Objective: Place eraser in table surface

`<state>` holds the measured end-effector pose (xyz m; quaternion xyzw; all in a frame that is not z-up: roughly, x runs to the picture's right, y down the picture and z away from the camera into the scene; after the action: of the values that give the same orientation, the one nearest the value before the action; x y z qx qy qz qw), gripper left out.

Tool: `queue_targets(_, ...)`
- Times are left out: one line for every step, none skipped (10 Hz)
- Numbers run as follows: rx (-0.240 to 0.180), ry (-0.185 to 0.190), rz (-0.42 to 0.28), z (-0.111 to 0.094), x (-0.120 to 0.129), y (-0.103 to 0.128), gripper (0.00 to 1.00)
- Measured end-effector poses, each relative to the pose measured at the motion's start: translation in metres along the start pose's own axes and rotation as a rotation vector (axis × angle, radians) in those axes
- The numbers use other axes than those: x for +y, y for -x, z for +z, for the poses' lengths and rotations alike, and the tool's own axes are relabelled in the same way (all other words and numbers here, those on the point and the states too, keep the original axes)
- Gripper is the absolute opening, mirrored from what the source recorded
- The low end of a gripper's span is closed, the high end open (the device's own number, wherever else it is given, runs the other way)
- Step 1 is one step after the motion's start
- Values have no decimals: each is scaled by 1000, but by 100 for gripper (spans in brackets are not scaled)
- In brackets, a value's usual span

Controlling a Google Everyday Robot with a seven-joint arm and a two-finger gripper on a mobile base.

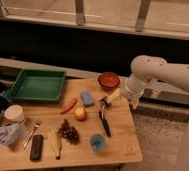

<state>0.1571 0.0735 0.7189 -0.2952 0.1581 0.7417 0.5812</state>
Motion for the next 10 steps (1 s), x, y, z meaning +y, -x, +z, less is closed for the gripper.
queue_targets(0, -7, -2, 0, -1, 1, 80)
queue_targets(10, -26, -21, 4, 2, 1, 80)
queue_targets(18, -39, -43, 9, 10, 1, 80)
queue_targets(31, -50, -73, 17, 23, 1, 80)
queue_targets(49, -55, -115, 28, 46, 1, 80)
queue_targets(61, -55, -148, 36, 65, -1, 80)
queue_targets(77, -51, -191, 46, 90, -3, 80)
queue_targets(98, -42, -243, 58, 121, -10, 80)
queue_targets(109, -35, -276, 65, 139, -16, 80)
queue_targets(124, -23, -322, 72, 162, -28, 80)
